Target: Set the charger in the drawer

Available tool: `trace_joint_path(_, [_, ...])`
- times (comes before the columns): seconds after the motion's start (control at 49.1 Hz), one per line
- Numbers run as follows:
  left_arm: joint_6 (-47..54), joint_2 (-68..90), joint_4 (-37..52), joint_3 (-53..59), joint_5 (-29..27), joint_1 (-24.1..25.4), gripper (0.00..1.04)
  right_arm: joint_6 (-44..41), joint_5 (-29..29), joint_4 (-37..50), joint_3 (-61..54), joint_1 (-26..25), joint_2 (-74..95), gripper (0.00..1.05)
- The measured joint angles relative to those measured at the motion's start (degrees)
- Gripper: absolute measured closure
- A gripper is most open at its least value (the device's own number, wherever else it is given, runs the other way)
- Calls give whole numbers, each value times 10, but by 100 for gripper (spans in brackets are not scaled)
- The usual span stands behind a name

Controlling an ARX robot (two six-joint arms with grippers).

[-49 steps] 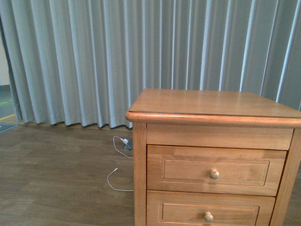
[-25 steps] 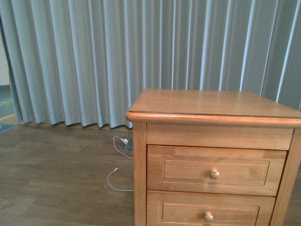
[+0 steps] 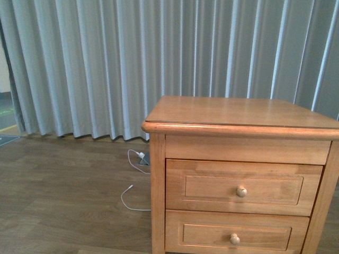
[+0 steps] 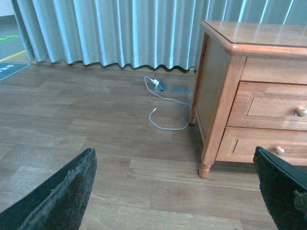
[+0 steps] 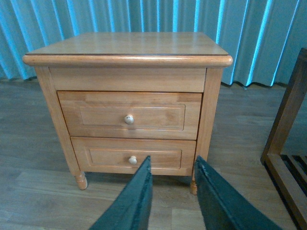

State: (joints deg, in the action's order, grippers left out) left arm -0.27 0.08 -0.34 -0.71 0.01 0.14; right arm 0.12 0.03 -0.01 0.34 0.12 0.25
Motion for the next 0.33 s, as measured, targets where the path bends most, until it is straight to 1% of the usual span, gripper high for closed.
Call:
trace_joint_path(0.041, [0, 0, 0, 0, 0, 0, 6, 0, 0, 0, 0, 0, 0, 64])
trace_joint_path(0.306, [0, 0, 0, 0, 0, 0, 6, 0, 0, 0, 0, 0, 0, 18])
trace_joint_path(0.326, [0, 0, 0, 0, 0, 0, 6, 0, 0, 0, 0, 0, 0, 12])
